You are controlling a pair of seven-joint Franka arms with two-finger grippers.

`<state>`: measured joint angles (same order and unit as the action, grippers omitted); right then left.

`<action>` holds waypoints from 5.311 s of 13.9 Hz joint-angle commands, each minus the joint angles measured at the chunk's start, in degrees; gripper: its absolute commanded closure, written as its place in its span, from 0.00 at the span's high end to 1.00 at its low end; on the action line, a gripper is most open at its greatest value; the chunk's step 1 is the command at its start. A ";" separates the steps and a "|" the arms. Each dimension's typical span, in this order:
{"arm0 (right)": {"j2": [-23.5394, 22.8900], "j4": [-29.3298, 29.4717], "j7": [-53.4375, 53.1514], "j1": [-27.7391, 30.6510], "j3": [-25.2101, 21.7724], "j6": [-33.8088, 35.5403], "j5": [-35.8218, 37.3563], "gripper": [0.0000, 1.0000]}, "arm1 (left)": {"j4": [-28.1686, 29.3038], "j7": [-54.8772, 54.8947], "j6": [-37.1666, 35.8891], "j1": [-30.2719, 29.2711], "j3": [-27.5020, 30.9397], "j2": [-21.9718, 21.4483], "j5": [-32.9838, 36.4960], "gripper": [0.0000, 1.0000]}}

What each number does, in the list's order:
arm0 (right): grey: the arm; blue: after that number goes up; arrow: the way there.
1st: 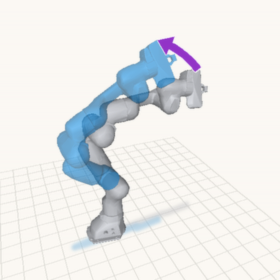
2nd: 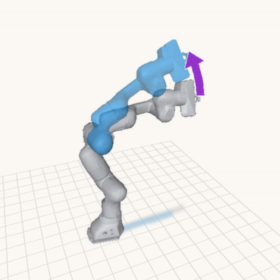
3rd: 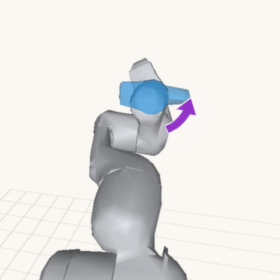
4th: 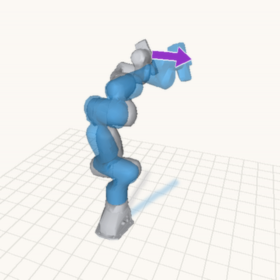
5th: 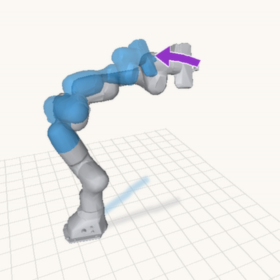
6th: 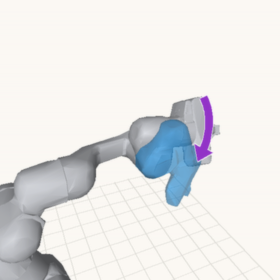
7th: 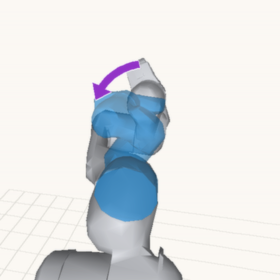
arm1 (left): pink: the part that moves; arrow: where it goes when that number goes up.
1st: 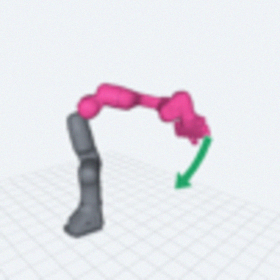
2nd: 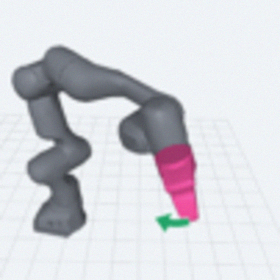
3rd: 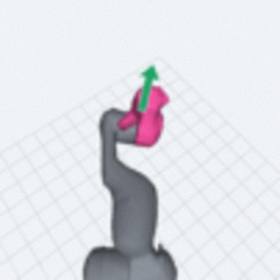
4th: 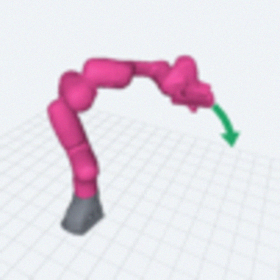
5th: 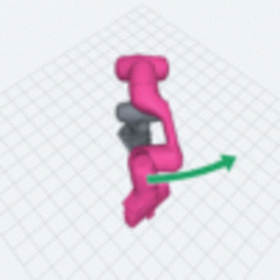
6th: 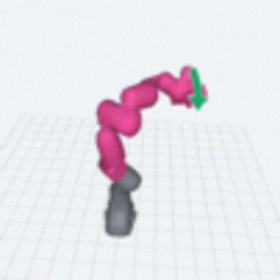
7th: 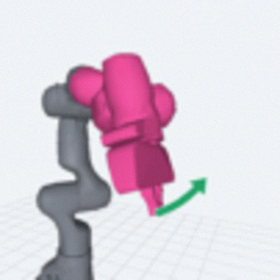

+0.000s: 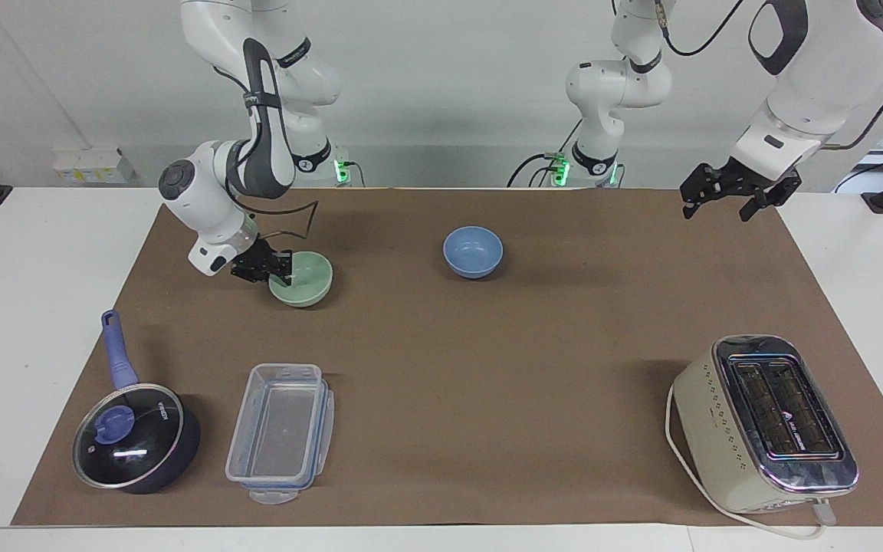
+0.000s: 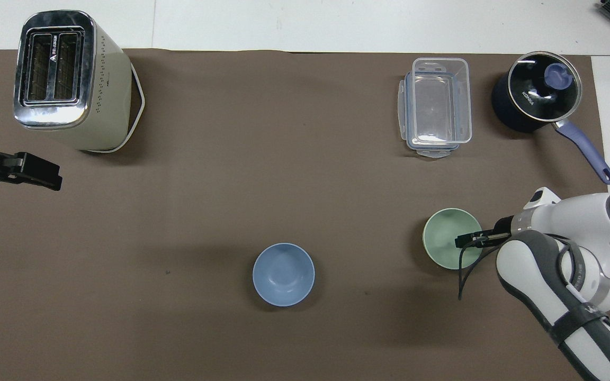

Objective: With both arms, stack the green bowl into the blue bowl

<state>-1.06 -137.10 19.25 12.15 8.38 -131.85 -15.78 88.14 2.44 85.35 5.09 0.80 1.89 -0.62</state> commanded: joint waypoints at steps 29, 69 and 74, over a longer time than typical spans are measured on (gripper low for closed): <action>0.36 8.78 -44.74 -39.66 1.29 0.20 -6.62 0.00 | -1.48 0.55 -1.59 -0.26 -0.19 0.65 0.97 1.00; 12.67 17.00 -37.27 -20.52 0.49 17.11 2.23 1.00 | -1.48 0.46 -1.59 -0.34 -0.19 0.65 0.97 1.00; 5.47 38.26 -37.27 -15.94 0.49 32.41 13.47 1.00 | -1.48 0.46 -1.59 -0.34 -0.19 0.65 0.97 1.00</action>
<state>9.76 -108.81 -18.67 -5.52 8.25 -105.06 -6.05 88.14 2.44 85.24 5.08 0.82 1.90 -0.62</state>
